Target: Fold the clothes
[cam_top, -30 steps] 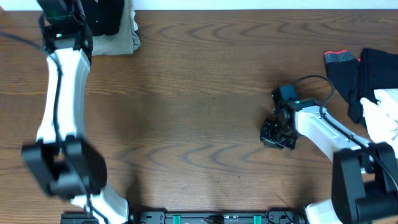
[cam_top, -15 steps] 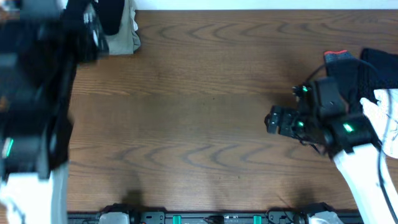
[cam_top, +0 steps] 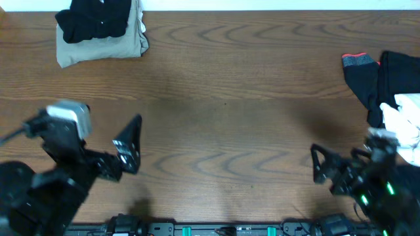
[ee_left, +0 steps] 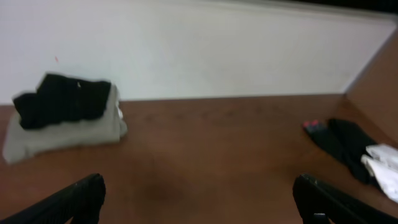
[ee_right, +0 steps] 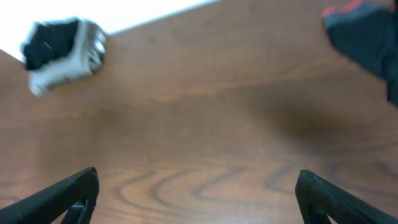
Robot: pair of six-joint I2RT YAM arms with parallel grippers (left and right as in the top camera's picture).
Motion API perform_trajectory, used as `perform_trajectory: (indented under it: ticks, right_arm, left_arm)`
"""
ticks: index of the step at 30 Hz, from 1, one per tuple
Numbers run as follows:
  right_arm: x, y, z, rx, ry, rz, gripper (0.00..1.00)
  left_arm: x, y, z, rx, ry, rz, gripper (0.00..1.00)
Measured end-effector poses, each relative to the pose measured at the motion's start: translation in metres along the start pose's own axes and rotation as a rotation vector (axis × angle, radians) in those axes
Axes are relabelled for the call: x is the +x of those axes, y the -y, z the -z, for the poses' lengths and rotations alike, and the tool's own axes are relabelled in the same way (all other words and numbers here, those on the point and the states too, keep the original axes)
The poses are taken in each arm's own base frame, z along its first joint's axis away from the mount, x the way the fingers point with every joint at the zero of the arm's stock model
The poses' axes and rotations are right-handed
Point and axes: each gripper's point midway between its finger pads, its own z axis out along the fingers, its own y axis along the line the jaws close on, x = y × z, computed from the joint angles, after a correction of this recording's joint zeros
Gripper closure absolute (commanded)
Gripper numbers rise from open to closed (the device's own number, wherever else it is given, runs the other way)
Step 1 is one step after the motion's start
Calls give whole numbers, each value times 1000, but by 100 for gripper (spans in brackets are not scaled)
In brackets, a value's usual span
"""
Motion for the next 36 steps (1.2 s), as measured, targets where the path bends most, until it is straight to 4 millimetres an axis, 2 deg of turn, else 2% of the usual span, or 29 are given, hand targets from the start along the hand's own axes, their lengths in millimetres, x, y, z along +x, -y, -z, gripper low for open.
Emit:
perform_trajectory:
  ticks: [4,7,14,22,28,36]
  right_arm:
    - [-4,1,27,-31,110,3,1]
    - [-6,4,40,-30,171,3,1]
    - [-3,11,50,-10,207,43,1]
    - [4,15,69,-16,270,107,1]
    - [2,34,86,59,363,95,1]
    - [6,50,86,146,356,86,1]
  left_arm:
    - [34,5,0,47,8,-4,2]
    - [49,14,1,115,70,-32,2]
    - [81,23,2,198,165,-51,2]
    - [131,11,-27,205,53,38,2]
    - [134,10,-30,204,46,49,2]
    - [134,10,-30,204,46,49,2]
